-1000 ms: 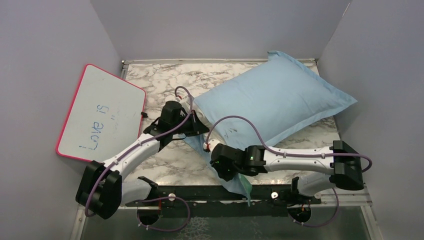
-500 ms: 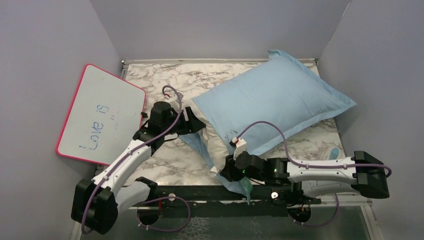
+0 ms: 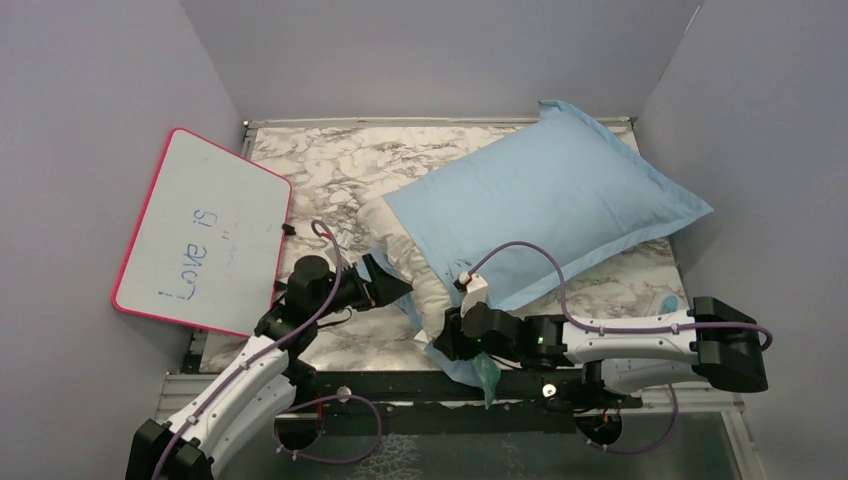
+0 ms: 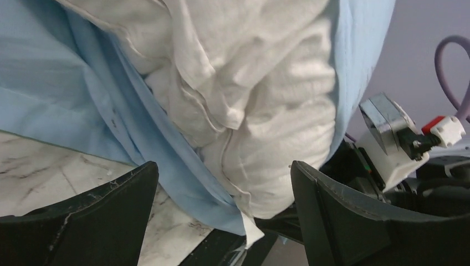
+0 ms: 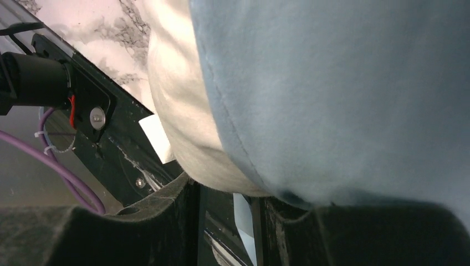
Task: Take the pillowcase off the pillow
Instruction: Remove the pillow from the pillowcase.
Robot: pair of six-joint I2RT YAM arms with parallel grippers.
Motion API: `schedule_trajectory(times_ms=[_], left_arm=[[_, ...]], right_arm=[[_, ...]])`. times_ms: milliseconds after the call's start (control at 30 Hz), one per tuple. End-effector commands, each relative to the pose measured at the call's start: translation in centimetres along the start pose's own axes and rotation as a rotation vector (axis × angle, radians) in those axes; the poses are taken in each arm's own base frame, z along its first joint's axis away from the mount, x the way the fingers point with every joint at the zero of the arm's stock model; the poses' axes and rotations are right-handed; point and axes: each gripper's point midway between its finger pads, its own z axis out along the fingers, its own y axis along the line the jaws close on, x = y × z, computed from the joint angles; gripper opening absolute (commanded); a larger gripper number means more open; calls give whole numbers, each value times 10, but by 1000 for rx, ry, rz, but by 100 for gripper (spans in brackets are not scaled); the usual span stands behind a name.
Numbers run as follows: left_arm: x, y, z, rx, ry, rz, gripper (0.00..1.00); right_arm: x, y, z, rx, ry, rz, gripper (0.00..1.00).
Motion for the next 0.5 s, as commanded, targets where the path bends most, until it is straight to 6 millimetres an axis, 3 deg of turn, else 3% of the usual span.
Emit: schedule_trajectory(times_ms=[0, 200, 333, 467], left_arm=[[9, -24, 8, 96, 9, -23, 91], [37, -56, 29, 151, 48, -1, 88], [49, -42, 36, 110, 58, -24, 71], [53, -47, 40, 128, 76, -2, 59]], right_arm=[[-12, 14, 5, -23, -43, 44, 37], [-12, 10, 4, -11, -48, 65, 37], [-11, 9, 0, -19, -51, 88, 37], [-8, 11, -1, -56, -51, 99, 37]])
